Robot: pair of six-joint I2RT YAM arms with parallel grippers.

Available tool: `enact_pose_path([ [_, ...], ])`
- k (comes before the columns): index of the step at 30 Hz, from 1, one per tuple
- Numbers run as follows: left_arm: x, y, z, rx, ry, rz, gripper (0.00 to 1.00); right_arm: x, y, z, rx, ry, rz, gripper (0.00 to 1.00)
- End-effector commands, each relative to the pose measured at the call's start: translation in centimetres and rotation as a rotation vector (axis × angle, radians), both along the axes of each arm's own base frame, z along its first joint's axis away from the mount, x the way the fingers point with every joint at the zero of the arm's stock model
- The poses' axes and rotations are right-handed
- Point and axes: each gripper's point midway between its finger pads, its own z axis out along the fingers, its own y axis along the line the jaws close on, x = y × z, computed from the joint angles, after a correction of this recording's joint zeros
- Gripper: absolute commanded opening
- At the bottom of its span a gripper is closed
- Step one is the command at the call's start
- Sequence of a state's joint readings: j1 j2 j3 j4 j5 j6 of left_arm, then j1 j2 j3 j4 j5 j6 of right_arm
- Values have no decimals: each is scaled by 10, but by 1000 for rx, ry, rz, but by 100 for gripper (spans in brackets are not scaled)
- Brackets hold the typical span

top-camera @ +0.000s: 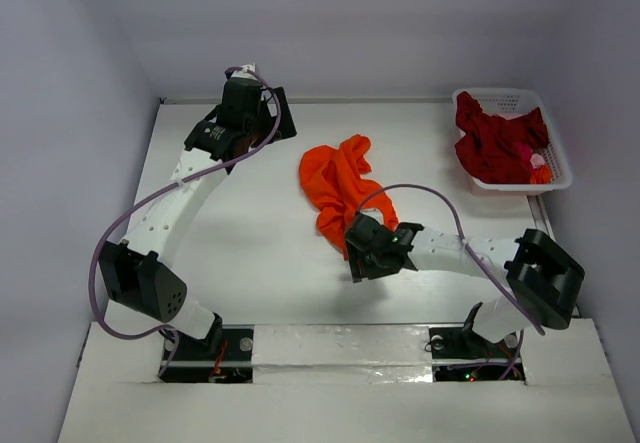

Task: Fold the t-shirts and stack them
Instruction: Flatten out the tshirt

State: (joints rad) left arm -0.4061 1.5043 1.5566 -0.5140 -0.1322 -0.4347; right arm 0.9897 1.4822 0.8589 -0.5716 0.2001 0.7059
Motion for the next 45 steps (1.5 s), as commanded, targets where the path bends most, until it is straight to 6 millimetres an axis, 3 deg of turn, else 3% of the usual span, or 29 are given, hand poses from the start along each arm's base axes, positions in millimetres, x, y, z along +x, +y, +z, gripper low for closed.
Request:
enact_pose_path([
  [1,-1,0,22,-8,-54,-5,99,9,3,-3,3,-38,-35,67],
  [7,-2,3,22,3,-54,-1,99,20,0,6,-14,-85,-102,67],
  [19,-4,4,19,6,-48,0,99,22,-10,13,6,-112,-216,65],
  [24,-6,5,15,13,-38,-1,99,21,-2,16,112,-73,-247,64],
  [26,-7,5,15,15,-37,-2,99,23,8,29,228,-49,-257,65],
  [30,-9,7,17,17,-44,-1,99,26,5,36,307,-31,-283,65],
  [35,-11,6,18,17,-41,-11,99,26,5,34,399,4,-319,65],
  [40,-10,6,23,21,-50,-14,99,24,6,21,378,53,-324,57],
  [45,-9,8,28,32,-58,-10,99,19,-1,15,374,74,-358,57],
])
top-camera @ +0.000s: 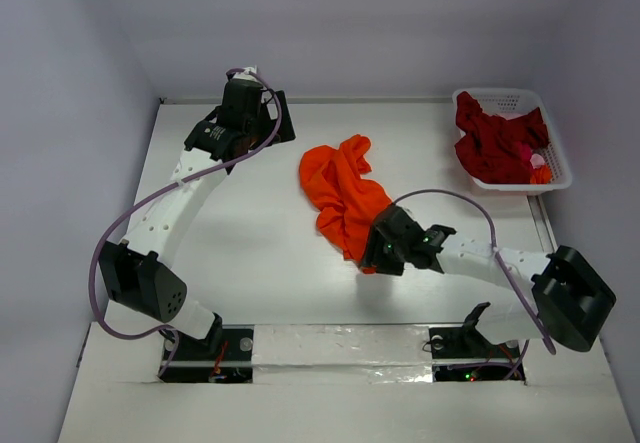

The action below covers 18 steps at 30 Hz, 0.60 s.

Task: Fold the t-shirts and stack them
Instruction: Flatten out the tshirt

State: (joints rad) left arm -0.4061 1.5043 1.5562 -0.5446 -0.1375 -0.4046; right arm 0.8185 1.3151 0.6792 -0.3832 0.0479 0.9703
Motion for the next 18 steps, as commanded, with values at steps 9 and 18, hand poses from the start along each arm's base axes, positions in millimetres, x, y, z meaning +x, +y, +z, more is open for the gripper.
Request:
enact_pose_path([
  [9,-8,7,28,-3,-69,7,99,-6,-18,-5,31,33,-122,55],
  [18,-9,6,29,-9,-69,4,99,-1,-20,-11,44,48,-146,55],
])
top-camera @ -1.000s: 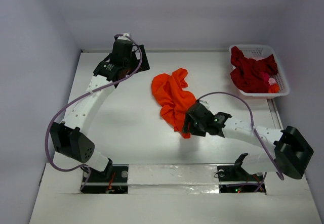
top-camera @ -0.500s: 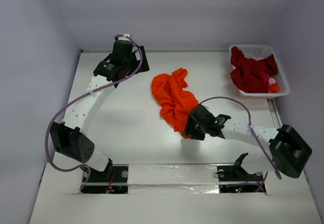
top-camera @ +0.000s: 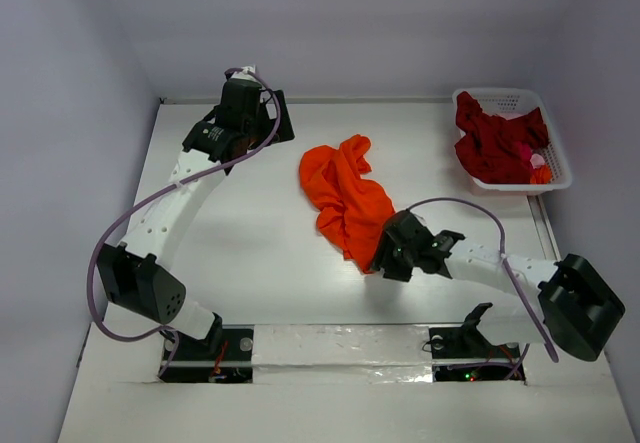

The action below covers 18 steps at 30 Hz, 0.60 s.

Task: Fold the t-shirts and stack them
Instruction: Flatten out the tshirt

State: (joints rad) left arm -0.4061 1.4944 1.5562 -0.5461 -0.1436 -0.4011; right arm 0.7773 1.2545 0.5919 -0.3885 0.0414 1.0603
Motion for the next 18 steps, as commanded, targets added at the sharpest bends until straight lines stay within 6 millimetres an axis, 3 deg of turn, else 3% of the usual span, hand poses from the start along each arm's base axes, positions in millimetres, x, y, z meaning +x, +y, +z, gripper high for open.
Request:
enact_pose_path([
  [1,-7,5,27,-9,-63,1,99,9,0,1,28,-10,-36,55],
  [18,-9,8,31,1,-68,8,99,25,5,-5,38,-3,-46,50],
])
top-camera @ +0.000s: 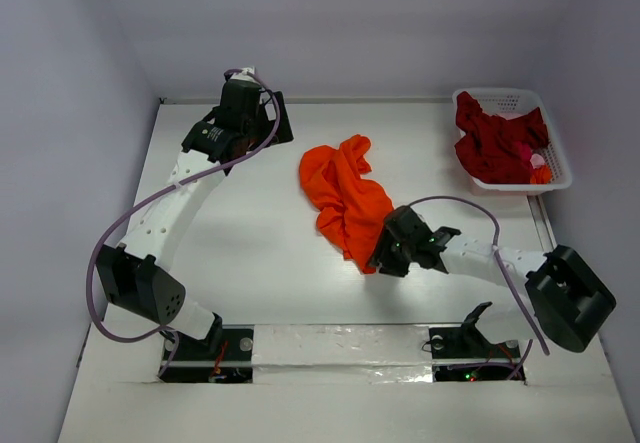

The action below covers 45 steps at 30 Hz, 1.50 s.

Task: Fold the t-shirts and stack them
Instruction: Flatten out the tshirt

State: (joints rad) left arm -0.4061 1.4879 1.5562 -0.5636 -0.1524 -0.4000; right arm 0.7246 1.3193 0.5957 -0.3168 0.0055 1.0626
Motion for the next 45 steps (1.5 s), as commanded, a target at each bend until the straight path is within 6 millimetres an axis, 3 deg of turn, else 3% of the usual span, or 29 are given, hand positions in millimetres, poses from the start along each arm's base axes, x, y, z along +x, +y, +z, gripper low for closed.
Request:
enact_pose_path([
  [1,-6,5,33,-9,-78,1,99,9,2,1,5,-14,-11,45],
  [7,-7,7,33,0,-79,6,99,6,-4,1,7,-5,-34,36],
  [13,-6,6,32,-1,-77,6,99,7,-7,-2,7,-2,-45,36],
  [20,-6,8,34,4,-82,11,99,2,7,-12,36,48,23,37],
  [33,-5,9,34,13,-82,12,99,6,-1,-3,15,18,-15,30],
  [35,-4,9,36,12,-85,14,99,5,-3,-5,2,25,-20,19],
  [38,-4,9,38,14,-87,12,99,5,-4,-5,-4,26,-20,14],
  [40,-3,9,38,15,-86,12,99,5,-4,-4,-6,25,-20,0],
  [45,-4,9,37,16,-84,12,99,6,-2,-1,-6,17,2,0],
])
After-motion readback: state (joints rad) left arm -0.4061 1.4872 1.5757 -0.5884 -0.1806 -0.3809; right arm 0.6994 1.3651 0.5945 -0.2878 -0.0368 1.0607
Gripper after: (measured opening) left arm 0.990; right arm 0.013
